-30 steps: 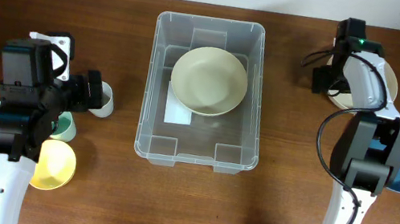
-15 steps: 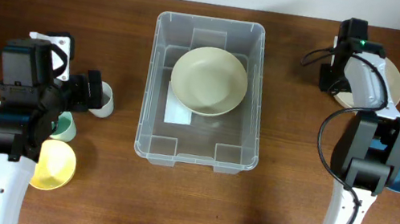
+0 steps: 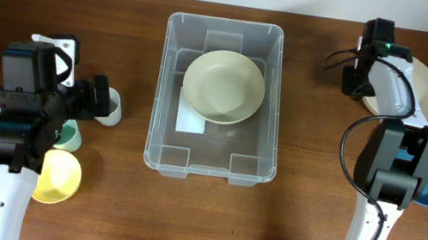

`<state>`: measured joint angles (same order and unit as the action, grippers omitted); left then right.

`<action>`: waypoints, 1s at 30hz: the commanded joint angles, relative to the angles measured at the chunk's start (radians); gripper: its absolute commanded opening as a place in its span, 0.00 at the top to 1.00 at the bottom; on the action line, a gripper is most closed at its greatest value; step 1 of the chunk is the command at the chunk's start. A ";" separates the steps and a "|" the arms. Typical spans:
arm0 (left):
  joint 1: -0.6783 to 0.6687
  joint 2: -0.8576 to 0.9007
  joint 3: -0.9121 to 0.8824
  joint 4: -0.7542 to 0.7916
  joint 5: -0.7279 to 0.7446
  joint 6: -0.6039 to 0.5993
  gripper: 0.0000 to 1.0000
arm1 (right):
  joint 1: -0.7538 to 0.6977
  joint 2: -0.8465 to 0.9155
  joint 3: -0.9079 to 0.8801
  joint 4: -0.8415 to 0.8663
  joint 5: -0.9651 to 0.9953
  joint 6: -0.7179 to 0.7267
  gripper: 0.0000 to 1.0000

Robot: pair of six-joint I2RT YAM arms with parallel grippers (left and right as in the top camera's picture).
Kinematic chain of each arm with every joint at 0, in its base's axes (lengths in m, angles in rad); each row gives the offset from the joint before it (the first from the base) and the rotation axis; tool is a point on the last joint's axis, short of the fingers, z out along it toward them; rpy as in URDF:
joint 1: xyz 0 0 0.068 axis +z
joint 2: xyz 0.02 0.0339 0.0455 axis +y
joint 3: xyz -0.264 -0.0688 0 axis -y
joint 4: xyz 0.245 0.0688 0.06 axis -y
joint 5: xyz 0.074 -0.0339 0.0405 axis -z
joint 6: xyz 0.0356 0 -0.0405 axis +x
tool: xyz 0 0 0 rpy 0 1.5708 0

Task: Pack container
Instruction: 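Grasp the rim of the second cream bowl with the right gripper, then carry the cream bowl into the container and stack it on the first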

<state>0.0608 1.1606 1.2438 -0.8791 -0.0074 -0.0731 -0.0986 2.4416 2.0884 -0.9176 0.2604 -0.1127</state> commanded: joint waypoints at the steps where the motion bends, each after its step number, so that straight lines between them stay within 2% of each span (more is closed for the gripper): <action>1: 0.000 0.003 0.018 -0.002 0.011 -0.010 0.01 | -0.006 0.019 -0.011 -0.001 0.001 0.003 0.96; 14: 0.000 0.003 0.018 -0.001 0.011 -0.010 0.01 | 0.002 0.019 -0.011 0.020 0.012 -0.091 0.96; 20: 0.001 0.003 0.018 -0.001 0.011 -0.009 0.01 | 0.046 0.006 0.003 0.013 0.209 -0.090 0.96; 30: 0.001 0.003 0.018 -0.001 0.011 -0.009 0.01 | 0.150 -0.150 0.034 -0.007 0.249 -0.116 0.96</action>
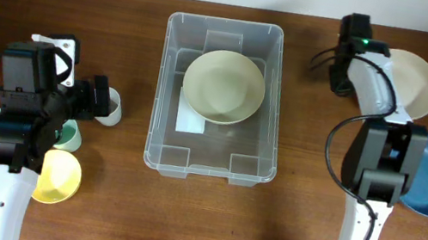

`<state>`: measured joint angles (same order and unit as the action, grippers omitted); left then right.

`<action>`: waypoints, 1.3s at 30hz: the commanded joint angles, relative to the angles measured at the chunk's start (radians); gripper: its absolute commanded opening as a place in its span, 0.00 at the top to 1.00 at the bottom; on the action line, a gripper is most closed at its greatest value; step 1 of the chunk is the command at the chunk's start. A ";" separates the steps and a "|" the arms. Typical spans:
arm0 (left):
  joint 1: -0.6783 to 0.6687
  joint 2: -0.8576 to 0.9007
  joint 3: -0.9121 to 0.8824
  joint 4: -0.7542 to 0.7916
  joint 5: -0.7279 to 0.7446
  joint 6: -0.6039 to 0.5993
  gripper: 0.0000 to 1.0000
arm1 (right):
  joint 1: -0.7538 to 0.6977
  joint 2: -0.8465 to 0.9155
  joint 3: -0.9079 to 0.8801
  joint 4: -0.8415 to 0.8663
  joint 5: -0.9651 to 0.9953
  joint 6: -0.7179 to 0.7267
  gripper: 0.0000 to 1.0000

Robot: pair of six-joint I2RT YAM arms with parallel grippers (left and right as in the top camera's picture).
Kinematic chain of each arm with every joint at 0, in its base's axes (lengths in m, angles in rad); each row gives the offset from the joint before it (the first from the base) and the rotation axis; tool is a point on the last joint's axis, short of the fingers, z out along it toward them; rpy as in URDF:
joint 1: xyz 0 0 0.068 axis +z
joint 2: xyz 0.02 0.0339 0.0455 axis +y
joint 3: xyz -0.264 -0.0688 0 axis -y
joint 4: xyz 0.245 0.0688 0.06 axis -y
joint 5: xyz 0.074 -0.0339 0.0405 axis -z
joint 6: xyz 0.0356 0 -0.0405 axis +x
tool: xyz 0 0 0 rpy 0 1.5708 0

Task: Pack container
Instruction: 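Carry the cream bowl into the container and stack it on the first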

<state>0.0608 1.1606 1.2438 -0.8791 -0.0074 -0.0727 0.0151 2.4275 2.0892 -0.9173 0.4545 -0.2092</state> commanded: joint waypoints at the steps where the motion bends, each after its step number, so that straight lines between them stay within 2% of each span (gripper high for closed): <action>1: 0.000 0.003 0.018 -0.001 0.011 -0.010 0.01 | 0.045 -0.156 0.033 -0.011 0.055 -0.020 0.96; 8: 0.000 0.003 0.018 -0.001 0.011 -0.010 0.01 | 0.159 -0.366 0.033 -0.044 0.026 -0.081 0.96; 14: 0.000 0.003 0.018 -0.001 0.011 -0.010 0.01 | 0.330 -0.489 0.033 -0.102 -0.217 -0.291 0.96; 20: 0.001 0.003 0.018 -0.002 0.011 -0.010 0.01 | 0.480 -0.495 0.029 -0.190 -0.401 -0.422 0.96; 26: 0.000 0.003 0.018 -0.002 0.011 -0.010 0.01 | 0.595 -0.479 0.006 -0.223 -0.436 -0.468 0.96; 30: 0.000 0.003 0.018 -0.002 0.011 -0.010 0.01 | 0.617 -0.455 -0.029 -0.229 -0.502 -0.468 0.96; 39: 0.001 0.003 0.018 -0.005 0.011 -0.010 0.01 | 0.602 -0.378 -0.178 -0.158 -0.503 -0.467 0.96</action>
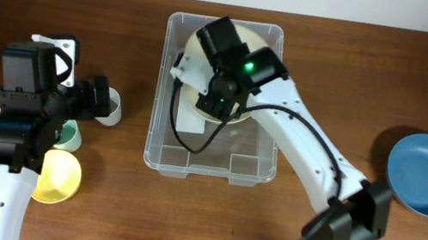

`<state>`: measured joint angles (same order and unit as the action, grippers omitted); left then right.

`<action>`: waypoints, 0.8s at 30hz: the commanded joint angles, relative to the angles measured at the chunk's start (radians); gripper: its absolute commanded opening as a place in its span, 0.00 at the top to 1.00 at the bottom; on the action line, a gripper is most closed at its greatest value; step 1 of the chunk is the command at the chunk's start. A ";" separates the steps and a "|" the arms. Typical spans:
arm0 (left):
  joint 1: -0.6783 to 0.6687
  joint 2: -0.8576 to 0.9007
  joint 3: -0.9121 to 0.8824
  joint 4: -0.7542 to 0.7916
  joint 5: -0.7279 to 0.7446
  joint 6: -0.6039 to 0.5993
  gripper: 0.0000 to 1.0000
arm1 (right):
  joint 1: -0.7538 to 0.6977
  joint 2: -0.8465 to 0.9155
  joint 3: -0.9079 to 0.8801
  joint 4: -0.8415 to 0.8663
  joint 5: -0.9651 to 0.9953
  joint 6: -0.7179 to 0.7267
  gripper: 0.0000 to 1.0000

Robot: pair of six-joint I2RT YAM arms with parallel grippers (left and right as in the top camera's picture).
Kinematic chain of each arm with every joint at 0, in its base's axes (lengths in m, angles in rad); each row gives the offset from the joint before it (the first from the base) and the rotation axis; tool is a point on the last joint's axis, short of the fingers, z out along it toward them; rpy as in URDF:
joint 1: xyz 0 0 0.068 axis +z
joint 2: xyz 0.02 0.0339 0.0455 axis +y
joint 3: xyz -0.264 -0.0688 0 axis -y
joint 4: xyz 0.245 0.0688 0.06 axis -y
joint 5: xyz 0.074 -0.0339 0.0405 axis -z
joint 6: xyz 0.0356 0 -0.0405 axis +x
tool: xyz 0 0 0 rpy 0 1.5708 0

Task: Pack container
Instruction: 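Carry the cream bowl into the container and stack it on the first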

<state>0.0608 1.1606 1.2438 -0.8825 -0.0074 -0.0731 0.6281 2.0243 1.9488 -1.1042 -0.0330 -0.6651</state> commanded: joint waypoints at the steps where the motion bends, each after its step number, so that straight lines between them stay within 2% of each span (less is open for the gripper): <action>1: 0.001 0.003 0.018 -0.002 0.011 -0.009 0.01 | -0.013 0.030 -0.045 0.038 -0.016 -0.011 0.96; 9: 0.001 0.003 0.018 -0.002 0.011 -0.009 0.01 | -0.021 0.065 -0.081 0.129 -0.016 -0.011 0.96; 10: 0.000 0.003 0.018 -0.002 0.011 -0.009 0.00 | -0.021 0.065 -0.081 0.135 -0.016 -0.011 0.92; 14: 0.000 0.003 0.018 -0.002 0.011 -0.010 0.01 | -0.021 0.064 -0.080 0.148 0.010 -0.006 0.57; 15: 0.001 0.003 0.018 -0.002 0.011 -0.009 0.01 | -0.021 0.064 -0.080 0.148 0.029 0.003 0.56; 22: 0.001 0.003 0.018 -0.002 0.011 -0.009 0.01 | -0.021 0.002 0.000 0.132 0.170 0.257 0.54; 24: 0.001 0.003 0.018 -0.002 0.011 -0.009 0.01 | -0.035 -0.051 0.048 0.133 0.259 0.394 0.54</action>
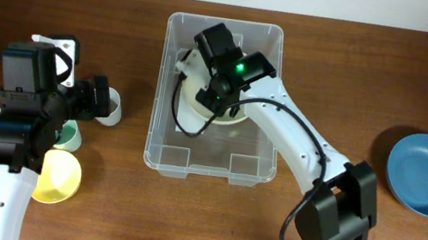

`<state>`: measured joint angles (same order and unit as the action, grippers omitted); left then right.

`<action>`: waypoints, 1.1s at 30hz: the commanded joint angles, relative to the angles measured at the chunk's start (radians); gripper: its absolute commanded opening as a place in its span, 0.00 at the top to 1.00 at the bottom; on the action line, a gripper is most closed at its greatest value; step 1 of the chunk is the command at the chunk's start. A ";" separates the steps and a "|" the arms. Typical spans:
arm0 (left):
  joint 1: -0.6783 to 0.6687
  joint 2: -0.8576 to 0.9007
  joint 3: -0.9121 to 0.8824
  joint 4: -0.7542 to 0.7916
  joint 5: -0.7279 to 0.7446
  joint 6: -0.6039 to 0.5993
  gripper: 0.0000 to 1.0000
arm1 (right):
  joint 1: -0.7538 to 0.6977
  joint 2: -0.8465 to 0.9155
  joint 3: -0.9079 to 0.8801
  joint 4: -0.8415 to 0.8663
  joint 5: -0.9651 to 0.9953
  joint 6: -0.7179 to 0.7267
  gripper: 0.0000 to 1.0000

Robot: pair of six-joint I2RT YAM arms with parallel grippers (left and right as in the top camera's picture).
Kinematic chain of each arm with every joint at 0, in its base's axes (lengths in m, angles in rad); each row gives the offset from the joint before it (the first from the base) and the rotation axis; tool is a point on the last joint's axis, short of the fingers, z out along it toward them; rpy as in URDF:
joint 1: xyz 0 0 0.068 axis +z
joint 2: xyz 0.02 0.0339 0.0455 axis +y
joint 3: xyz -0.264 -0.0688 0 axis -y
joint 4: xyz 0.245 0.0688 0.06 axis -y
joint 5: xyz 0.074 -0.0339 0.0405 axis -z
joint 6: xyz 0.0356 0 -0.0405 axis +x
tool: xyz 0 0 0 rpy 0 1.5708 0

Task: Pack container
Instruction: 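Carry the cream bowl into the container and stack it on the first, then move the right gripper to the blue bowl and grasp its rim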

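A clear plastic container (157,156) stands at the middle of the table. Cream bowls (230,117) lie in its far half, mostly hidden under my right arm. My right gripper (191,66) reaches down into the container at the bowls' left rim and looks shut on the upper cream bowl. A blue bowl sits on the table at the right. On the left, my left gripper (104,102) rests, apparently shut, beside a white cup (114,112). A green cup (69,139) and a yellow cup (58,178) stand under and in front of that arm.
The near half of the container holds nothing but a white label on its floor (189,123). The right arm's base (337,219) stands right of the container's near corner. Wood table runs to a pale wall at the back.
My right gripper has sunk lower into the container, and the cream bowl it carries now sits down on the bowl that was there. The left arm has not moved.
My right gripper was over a cream bowl at the back right, then at that bowl's left rim. Then the bowl was gone from there and the gripper held it above the container's bowl. Now it is down inside the container.
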<state>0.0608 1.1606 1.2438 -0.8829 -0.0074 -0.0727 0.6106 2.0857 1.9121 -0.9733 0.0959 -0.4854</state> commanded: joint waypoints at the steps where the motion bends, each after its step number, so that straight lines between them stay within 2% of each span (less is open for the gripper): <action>1: 0.001 0.003 0.018 -0.002 0.011 -0.010 0.01 | -0.029 -0.140 0.103 0.001 0.191 0.295 0.54; 5: 0.001 0.003 0.018 -0.002 0.011 -0.010 0.01 | -0.109 -0.238 0.115 -0.024 0.345 0.547 0.53; 9: 0.000 0.003 0.018 -0.002 0.011 -0.010 0.01 | -0.252 -0.285 0.115 -0.126 0.359 0.753 0.49; 10: 0.000 0.003 0.018 -0.002 0.011 -0.010 0.01 | -0.362 -0.280 0.113 -0.197 0.343 0.830 0.33; 13: 0.000 0.003 0.018 -0.002 0.011 -0.010 0.01 | -0.491 -0.257 0.093 -0.254 0.279 0.845 0.23; 20: 0.000 0.003 0.018 -0.002 0.011 -0.010 0.01 | -0.800 -0.139 -0.017 -0.286 0.132 0.846 0.20; 26: 0.000 0.003 0.018 -0.002 0.011 -0.010 0.01 | -0.892 -0.041 -0.109 -0.259 0.087 0.839 0.20; 33: 0.000 0.003 0.018 -0.002 0.011 -0.010 0.01 | -0.921 0.051 -0.219 -0.174 0.092 0.839 0.20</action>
<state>0.0608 1.1606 1.2438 -0.8833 -0.0074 -0.0727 -0.3031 2.1006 1.7329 -1.1698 0.1982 0.3405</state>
